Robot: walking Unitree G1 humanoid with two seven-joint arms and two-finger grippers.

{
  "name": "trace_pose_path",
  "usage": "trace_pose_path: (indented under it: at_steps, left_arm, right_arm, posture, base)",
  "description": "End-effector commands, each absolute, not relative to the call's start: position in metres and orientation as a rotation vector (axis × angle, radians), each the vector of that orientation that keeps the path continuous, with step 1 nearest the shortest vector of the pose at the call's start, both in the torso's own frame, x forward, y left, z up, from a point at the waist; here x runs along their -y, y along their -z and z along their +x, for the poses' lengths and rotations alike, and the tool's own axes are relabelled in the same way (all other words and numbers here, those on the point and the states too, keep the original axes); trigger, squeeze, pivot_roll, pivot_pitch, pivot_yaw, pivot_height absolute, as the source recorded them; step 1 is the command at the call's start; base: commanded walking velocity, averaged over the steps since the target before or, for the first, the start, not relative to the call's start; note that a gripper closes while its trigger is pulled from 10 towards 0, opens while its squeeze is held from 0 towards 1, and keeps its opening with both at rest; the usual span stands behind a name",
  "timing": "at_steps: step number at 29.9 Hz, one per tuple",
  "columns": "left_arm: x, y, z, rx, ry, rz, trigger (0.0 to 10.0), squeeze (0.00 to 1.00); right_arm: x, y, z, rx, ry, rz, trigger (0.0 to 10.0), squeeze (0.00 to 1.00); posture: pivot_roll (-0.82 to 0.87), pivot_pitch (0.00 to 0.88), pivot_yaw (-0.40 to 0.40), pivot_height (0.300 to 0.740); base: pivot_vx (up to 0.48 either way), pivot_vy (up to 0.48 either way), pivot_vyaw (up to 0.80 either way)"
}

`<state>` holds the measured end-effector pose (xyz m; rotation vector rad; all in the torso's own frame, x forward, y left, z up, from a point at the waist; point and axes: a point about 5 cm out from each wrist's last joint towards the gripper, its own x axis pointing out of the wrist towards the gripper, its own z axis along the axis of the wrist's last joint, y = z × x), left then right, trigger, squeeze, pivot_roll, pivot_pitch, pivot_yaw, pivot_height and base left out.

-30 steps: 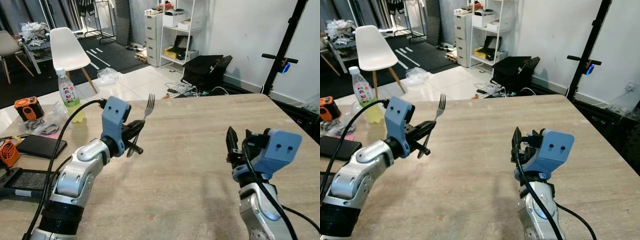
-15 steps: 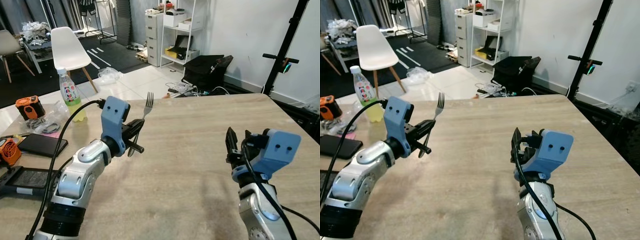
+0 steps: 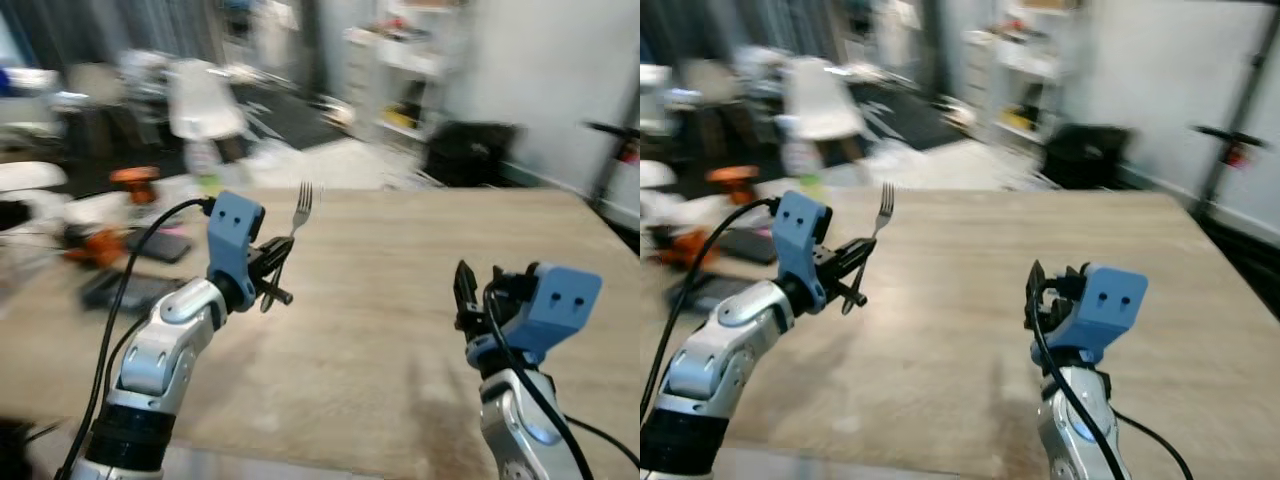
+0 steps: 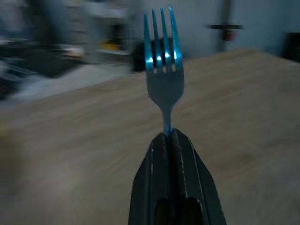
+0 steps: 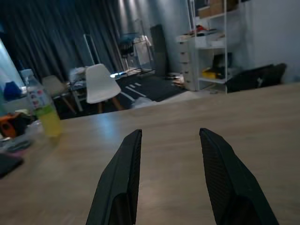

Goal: Setting the table

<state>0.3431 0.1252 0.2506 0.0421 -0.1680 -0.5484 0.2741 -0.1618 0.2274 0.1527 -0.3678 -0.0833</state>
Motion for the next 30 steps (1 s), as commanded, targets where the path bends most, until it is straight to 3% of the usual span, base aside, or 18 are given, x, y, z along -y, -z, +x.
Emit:
trace_pose_path:
  at_steps: [1,15,30]
  left_arm:
    - [-0.1207,-0.2512,0.3442,0.165,0.562,0.046,10.0,0.0]
    - [-0.1169,-0.2523,0.3437,0.171,0.582,0.036,10.0,0.0]
    - [-0.1159,-0.252,0.345,0.165,0.584,0.047,10.0,0.0]
  right_arm:
    - [0.1637,-0.2246,0.2728,0.362,0.099,0.154,10.0,0.0]
    - [0.1647,-0.2238,0.2727,0.36,0.103,0.156,10.0,0.0]
    - [0.166,-0.2223,0.272,0.351,0.114,0.187,10.0,0.0]
  posture:
    - [-0.02,0.001,0.089,0.74]
    - [-0.02,0.004,0.09,0.74]
    - [-0.02,0.014,0.098,0.74]
  base:
    - [0.0,0.0,0.0]
    - [0.0,0.0,0.0]
    - [0.0,0.0,-0.77]
